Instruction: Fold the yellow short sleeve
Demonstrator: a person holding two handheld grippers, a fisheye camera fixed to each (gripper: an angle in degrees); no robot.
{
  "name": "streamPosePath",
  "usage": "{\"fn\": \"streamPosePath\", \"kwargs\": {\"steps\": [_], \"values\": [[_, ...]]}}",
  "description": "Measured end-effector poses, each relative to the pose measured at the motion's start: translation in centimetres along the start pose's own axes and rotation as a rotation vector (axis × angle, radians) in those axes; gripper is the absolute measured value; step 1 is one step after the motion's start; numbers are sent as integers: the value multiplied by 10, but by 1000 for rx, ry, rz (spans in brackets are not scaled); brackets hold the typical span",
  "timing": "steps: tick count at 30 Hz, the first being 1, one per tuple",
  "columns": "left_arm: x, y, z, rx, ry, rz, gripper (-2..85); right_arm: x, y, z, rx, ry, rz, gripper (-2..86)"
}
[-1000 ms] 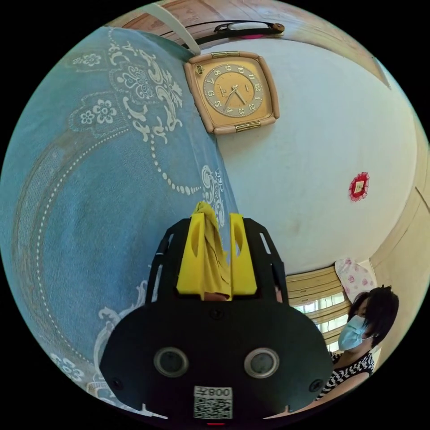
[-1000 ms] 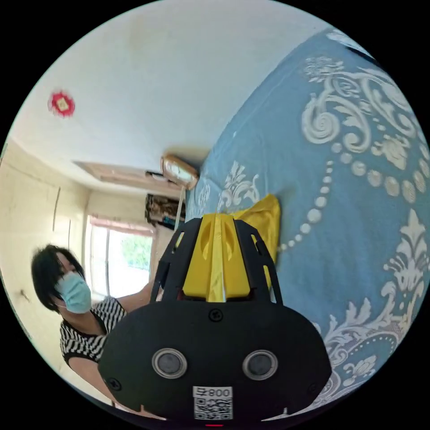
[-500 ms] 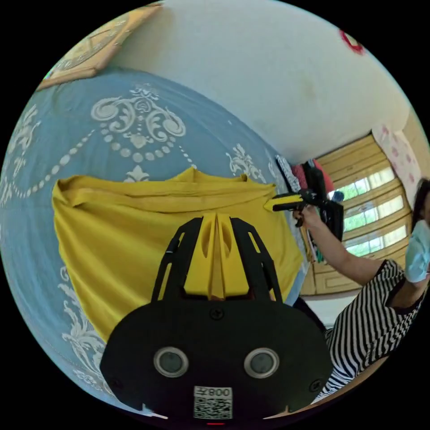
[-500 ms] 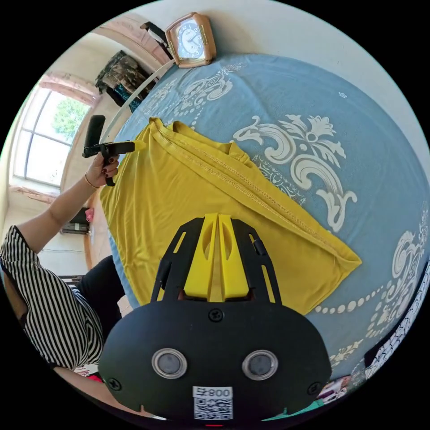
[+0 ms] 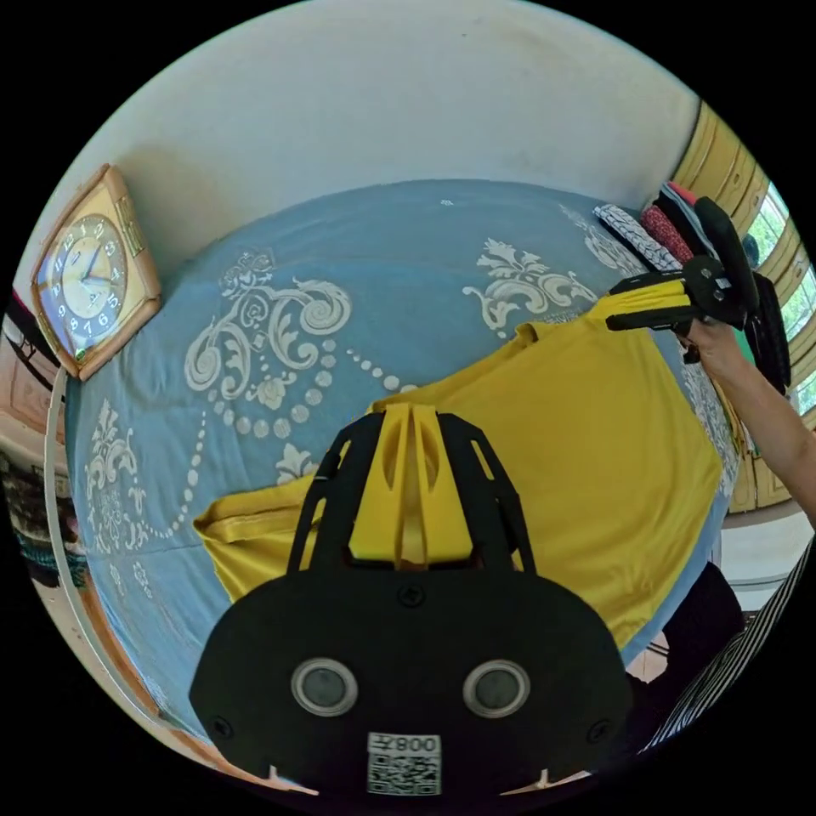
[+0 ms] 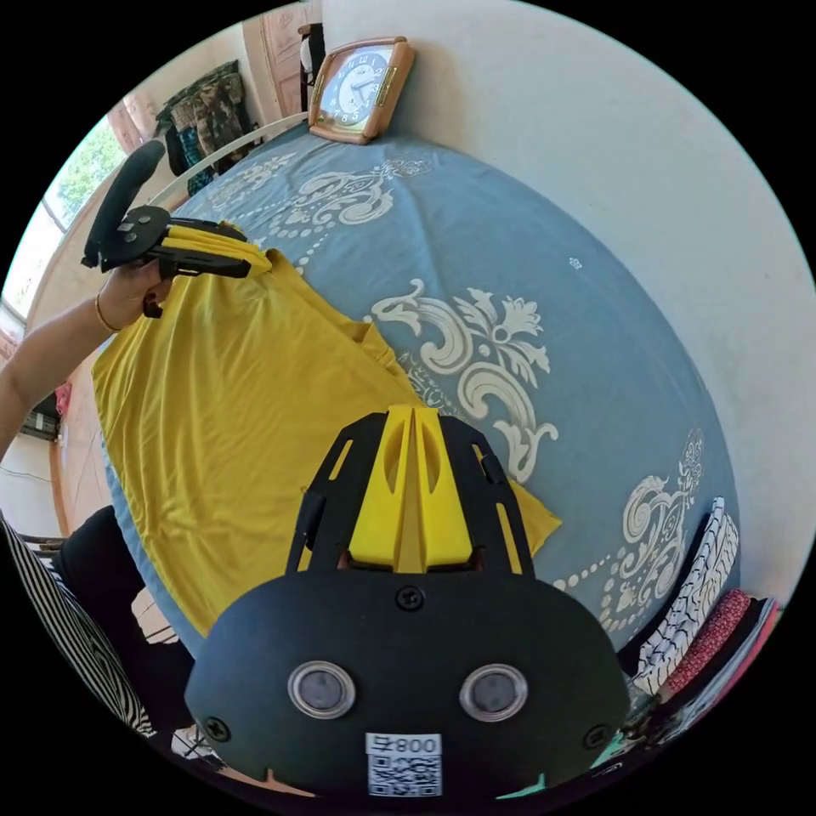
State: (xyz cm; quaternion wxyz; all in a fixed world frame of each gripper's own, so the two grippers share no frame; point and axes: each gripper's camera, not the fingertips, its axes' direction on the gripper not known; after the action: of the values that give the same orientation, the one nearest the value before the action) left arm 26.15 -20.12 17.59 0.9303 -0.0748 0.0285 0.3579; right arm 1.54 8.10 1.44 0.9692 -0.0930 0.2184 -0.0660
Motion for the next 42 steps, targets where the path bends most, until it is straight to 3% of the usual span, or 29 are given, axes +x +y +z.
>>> {"fn": "streamPosePath", "kwargs": {"steps": [7, 11, 19, 25, 30, 39, 42], "values": [[27, 42, -12, 38, 2, 12, 3, -50, 25, -11, 23, 37, -93, -1], [28, 55, 1, -59, -60, -11, 3, -61, 32, -1, -32, 70, -107, -2], [6, 56, -9, -17, -20, -143, 3, -37, 40, -2, -25, 14, 45, 1], [-2, 104, -49, 83, -51, -190, 3, -36, 81, -19, 50, 33, 79, 2], [-37, 136, -48, -29, -87, -293, 3, -19, 103, -8, 2, 3, 134, 2], [-93, 165, -93, 78, -88, -452, 2, 12, 150, -18, 80, -21, 227, 2], [-104, 179, -82, -52, -119, -456, 2, 29, 171, -6, 34, -22, 281, 2]]}}
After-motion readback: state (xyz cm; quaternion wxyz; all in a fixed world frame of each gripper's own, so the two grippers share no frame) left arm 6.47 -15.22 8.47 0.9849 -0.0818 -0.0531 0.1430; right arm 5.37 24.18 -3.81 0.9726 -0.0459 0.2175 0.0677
